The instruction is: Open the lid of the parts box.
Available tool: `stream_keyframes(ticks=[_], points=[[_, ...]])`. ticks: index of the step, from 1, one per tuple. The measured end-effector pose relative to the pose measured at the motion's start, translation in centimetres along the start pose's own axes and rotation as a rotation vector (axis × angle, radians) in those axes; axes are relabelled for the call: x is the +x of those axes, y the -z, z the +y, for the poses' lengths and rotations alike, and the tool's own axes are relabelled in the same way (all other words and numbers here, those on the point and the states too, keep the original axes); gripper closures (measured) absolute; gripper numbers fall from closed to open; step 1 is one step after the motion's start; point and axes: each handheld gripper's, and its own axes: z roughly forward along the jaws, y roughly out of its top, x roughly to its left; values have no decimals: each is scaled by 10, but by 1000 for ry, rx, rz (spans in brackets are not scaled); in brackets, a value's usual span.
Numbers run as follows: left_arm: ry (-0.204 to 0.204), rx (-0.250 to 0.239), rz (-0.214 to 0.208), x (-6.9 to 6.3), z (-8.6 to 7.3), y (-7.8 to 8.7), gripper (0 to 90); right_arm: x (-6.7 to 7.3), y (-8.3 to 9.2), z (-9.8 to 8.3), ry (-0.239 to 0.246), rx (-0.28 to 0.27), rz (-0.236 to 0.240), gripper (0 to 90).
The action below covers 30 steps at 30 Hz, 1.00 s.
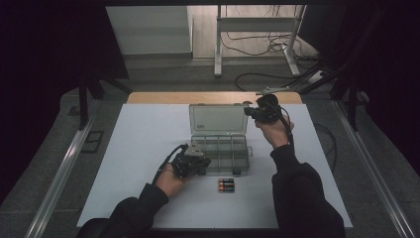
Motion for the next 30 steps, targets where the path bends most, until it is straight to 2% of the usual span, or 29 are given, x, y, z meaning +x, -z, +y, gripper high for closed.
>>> stream_keyframes(ticks=[21, 30], points=[[-8, 2, -1, 1, 0, 0, 889, -15, -17, 0, -49, 18, -27, 890], [8, -1, -11, 2, -1, 1, 885, -11, -16, -1, -38, 21, -17, 878]])
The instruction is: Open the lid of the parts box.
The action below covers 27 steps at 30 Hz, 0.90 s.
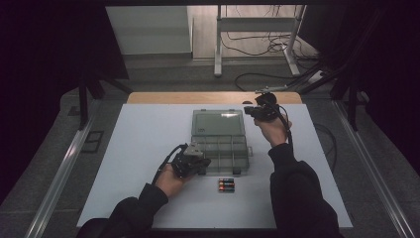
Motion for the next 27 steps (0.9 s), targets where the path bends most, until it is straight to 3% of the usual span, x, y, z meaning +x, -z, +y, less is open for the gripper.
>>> stream_keyframes(ticks=[5, 27], points=[[24, -12, -4, 0, 0, 0, 854, 3, 4, -3, 14, 5, 9, 855], [23, -26, 3, -2, 4, 10, 747, 14, 21, -23, 33, -17, 40, 686]])
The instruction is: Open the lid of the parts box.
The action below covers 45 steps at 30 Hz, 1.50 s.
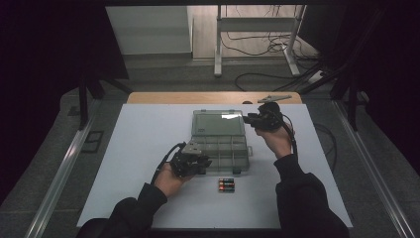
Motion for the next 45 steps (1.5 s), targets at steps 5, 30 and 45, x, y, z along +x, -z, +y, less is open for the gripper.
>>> stream_keyframes(ticks=[5, 30, 45], points=[[2, -4, 7, -1, 1, 4, 717, 3, 3, -5, 4, 12, 12, 639], [31, -45, 48, 3, -2, 35, 582, 23, 34, -21, 50, 10, 1, 477], [47, -58, 74, 11, -5, 57, 483, 41, 48, -29, 68, 0, 43, 307]])
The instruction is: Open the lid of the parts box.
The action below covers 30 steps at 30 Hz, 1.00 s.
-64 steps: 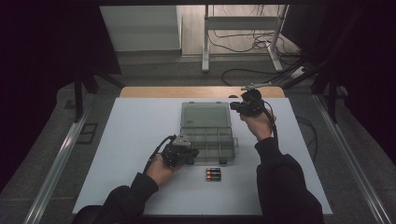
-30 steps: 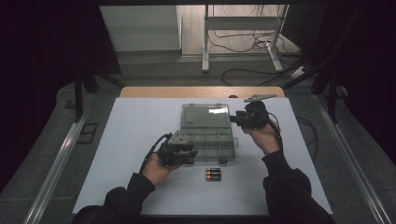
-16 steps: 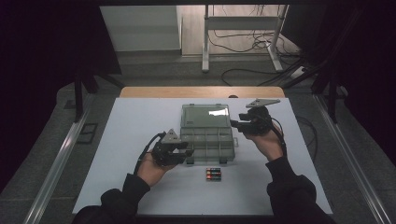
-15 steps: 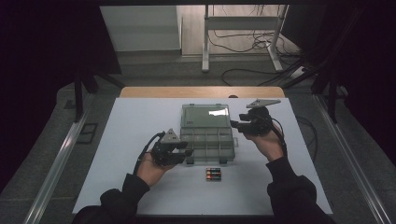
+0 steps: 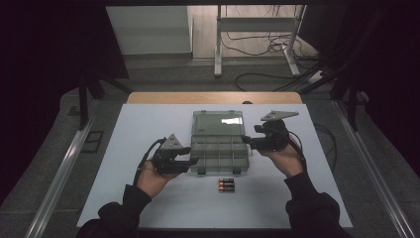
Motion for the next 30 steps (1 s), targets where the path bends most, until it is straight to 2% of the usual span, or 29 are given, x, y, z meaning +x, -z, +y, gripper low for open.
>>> stream_keyframes(ticks=[7, 10, 17, 23, 30], points=[[29, -13, 15, 5, -1, 9, 423, 6, 10, -6, -8, -26, 18, 238], [35, -9, 8, 5, -2, 11, 397, 10, 12, -6, -11, -30, 19, 211], [25, -2, 21, 1, -2, 13, 319, 18, 16, -10, 1, -27, 15, 135], [46, -17, 34, 3, -4, 22, 247, 22, 21, -14, -6, -19, 30, 87], [63, -42, 14, 4, -7, 29, 169, 24, 27, -17, -2, -18, 33, 46]])
